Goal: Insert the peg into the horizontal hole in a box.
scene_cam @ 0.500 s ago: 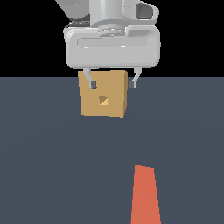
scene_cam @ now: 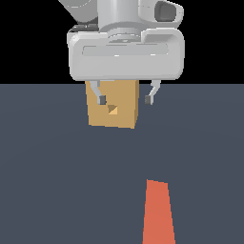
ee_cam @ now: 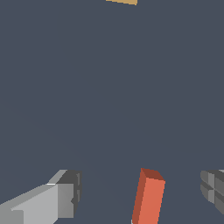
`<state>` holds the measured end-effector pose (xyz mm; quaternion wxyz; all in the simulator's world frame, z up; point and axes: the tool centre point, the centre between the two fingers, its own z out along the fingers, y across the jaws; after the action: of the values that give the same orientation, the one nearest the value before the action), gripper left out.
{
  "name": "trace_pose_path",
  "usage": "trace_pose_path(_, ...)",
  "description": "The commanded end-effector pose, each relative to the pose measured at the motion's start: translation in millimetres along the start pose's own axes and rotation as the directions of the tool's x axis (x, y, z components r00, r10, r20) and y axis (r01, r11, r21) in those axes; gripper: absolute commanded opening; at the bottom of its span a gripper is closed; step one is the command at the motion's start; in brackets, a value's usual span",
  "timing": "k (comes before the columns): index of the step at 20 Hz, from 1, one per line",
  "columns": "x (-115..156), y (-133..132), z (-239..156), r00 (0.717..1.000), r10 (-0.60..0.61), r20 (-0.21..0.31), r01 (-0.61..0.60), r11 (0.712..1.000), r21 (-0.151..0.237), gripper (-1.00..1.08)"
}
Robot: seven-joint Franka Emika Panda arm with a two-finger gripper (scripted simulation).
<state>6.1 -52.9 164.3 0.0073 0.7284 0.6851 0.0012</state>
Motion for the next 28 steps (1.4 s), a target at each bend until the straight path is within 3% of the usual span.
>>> trace_pose_path(1,-21,3,9,1.0,0.018,0.0,-0.018,1.0,0.002,1.0)
trace_pose_path(16,-188,25,82,0.989,0.148,-0.004,-0.148,0.989,0.011,1.0)
trace_pose_path(22,-221,28,96,0.985,0.174,-0.006,-0.174,0.985,0.013,1.0)
trace_pose_path(28,-231,30,100,0.983,0.182,-0.006,-0.182,0.983,0.014,1.0)
